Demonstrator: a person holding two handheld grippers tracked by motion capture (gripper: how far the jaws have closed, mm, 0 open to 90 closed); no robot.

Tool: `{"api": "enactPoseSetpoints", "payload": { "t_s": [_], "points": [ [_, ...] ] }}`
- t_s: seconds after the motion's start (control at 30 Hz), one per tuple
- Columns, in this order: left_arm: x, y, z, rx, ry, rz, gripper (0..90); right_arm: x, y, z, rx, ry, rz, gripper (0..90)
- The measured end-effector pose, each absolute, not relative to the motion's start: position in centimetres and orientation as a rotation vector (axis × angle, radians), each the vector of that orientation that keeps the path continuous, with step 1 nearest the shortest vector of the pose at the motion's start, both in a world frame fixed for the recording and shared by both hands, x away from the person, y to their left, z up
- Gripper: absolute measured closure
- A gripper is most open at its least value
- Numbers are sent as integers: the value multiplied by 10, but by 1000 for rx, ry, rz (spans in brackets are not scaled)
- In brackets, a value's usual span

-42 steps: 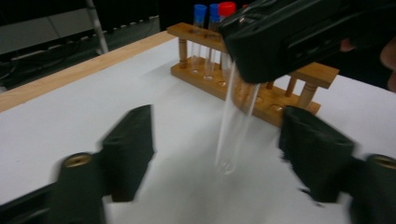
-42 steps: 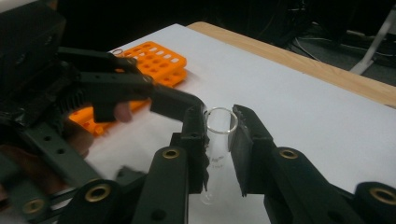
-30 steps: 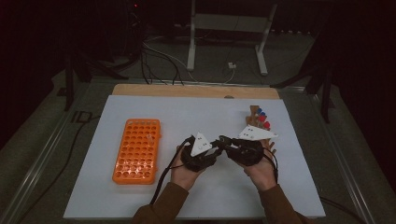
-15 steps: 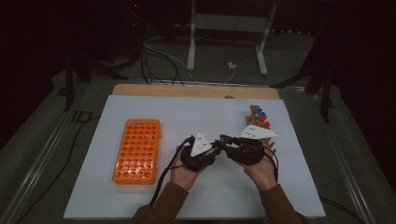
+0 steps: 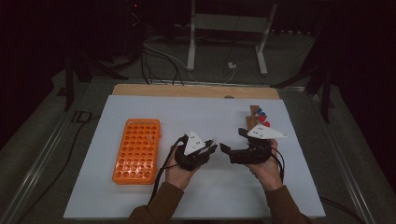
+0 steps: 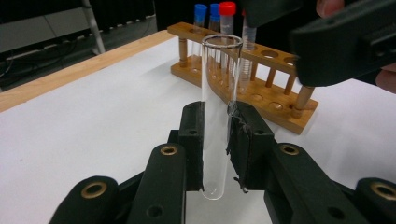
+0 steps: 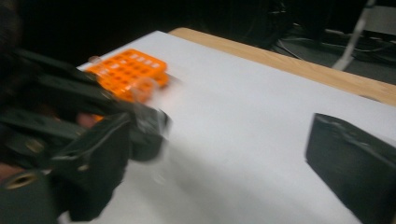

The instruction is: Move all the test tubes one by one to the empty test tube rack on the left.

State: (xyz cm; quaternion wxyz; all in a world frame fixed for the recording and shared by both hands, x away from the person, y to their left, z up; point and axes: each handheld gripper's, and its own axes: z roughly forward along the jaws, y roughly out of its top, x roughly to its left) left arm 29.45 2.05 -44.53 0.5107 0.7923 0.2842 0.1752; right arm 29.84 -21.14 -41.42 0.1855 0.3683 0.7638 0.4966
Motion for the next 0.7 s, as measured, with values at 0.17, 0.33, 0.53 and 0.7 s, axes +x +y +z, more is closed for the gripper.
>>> {"api": "enactPoseSetpoints", "payload": {
  "t_s": [0.17,0.33,0.53,0.7],
  "points": [
    [295,32,-443,1883,712,421,755,298,-220,-418,1059,2133,1376,0],
    [294,41,-441,1873,728,430,755,297,-232,-420,1092,2101,1371,0],
    [291,53,-440,1861,746,445,754,296,-241,-423,1106,2094,1356,1],
    [291,66,-441,1854,773,454,755,294,-247,-424,1111,2090,1348,0]
  ]
}}
